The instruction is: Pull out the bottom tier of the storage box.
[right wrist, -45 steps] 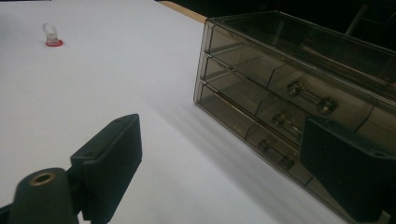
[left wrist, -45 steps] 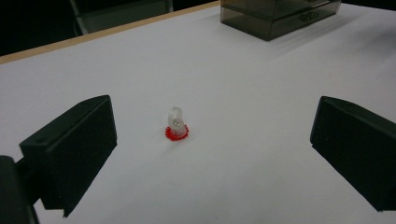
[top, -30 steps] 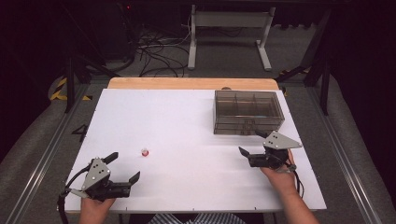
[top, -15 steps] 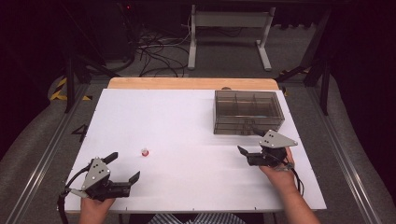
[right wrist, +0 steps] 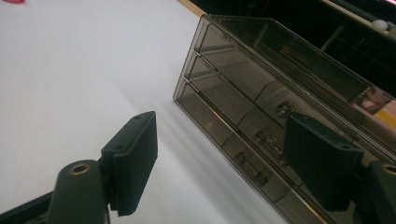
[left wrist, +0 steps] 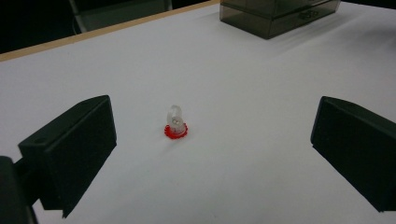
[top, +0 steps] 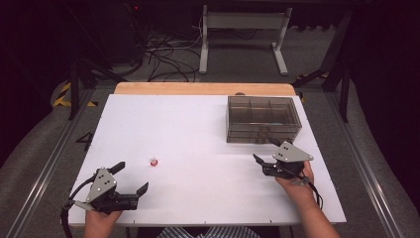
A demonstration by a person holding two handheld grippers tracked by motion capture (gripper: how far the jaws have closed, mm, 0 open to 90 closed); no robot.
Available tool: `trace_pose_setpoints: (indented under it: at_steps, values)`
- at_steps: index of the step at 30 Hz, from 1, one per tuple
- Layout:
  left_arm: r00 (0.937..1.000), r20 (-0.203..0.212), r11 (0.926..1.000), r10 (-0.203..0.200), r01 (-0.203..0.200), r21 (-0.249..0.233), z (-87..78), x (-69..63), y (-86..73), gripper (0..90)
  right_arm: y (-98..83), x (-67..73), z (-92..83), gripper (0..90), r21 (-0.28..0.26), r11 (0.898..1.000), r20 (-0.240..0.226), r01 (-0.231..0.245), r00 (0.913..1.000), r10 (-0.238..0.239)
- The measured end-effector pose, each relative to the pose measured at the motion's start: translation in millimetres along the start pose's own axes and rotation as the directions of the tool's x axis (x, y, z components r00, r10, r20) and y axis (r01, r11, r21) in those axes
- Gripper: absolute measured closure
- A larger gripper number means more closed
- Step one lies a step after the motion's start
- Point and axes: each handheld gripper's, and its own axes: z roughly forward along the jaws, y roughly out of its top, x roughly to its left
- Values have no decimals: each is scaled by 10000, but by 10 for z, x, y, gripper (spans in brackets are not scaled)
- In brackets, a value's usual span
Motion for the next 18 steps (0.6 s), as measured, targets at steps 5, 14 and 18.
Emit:
trace_pose_setpoints:
  at_steps: [5,14,18]
  values:
    - [10000,0,10000,-63,63,-16,6,0,-1,10,-28,62,39,317,225,9982,552,559,9968,-571]
    - [10000,9,10000,-63,63,0,9,-2,-2,10,-63,104,100,336,610,9920,1014,1108,9880,-1166]
    - [10000,-20,10000,-59,59,6,11,0,-2,10,-76,131,129,347,743,9886,1159,1307,9835,-1387]
